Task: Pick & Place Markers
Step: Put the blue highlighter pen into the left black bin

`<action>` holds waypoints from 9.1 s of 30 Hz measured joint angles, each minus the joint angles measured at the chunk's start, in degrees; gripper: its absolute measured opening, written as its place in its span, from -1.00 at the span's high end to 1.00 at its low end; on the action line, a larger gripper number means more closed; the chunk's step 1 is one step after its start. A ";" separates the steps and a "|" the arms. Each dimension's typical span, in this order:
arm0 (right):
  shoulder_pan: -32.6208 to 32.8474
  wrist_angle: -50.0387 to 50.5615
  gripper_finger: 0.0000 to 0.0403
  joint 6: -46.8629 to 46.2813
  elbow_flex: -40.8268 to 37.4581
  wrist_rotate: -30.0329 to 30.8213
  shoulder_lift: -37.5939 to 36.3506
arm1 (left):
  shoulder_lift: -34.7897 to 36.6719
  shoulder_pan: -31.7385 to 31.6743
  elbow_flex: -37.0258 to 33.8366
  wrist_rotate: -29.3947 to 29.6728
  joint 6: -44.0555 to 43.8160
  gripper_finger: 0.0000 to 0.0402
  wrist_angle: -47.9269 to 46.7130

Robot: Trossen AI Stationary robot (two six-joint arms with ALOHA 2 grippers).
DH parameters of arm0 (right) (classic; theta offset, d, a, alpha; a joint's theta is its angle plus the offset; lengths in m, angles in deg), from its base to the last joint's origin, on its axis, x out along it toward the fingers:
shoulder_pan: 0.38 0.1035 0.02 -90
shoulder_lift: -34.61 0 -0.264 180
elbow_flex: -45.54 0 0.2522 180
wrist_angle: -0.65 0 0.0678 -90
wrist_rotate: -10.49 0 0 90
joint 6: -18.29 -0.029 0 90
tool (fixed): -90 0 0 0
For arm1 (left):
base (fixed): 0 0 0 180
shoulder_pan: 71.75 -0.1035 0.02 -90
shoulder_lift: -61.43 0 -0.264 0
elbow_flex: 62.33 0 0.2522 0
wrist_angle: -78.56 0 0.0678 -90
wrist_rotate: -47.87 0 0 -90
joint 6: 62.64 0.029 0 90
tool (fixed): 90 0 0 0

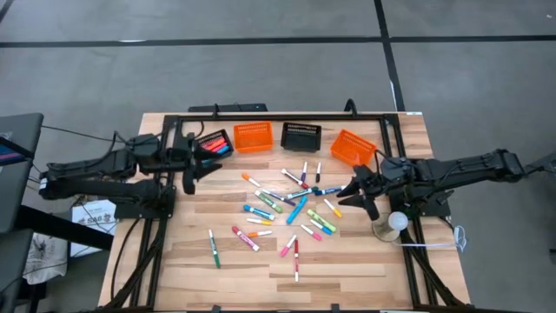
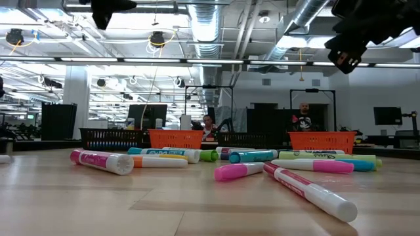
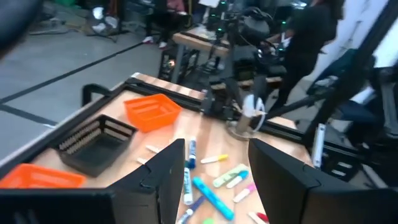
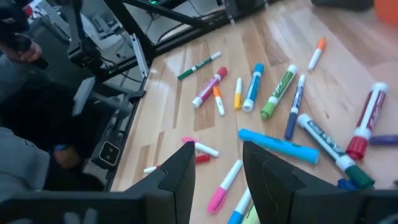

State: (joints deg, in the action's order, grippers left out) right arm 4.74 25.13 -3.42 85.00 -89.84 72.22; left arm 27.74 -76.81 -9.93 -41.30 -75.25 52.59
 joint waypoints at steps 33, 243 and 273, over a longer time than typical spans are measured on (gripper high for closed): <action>-7.21 3.08 0.39 -0.62 0.00 5.90 -8.81 | -5.46 22.05 -20.86 16.12 -4.17 0.12 30.82; -3.59 22.13 0.08 41.26 42.12 3.06 73.22 | -4.98 18.58 -16.25 4.73 -4.04 0.12 22.01; -2.12 37.46 0.76 41.72 51.76 6.21 71.58 | -4.98 18.56 -16.25 5.14 -4.16 0.12 21.62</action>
State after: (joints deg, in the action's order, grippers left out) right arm 2.62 62.59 38.30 136.75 -83.63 143.80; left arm 22.75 -58.24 -26.18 -36.15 -79.40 74.21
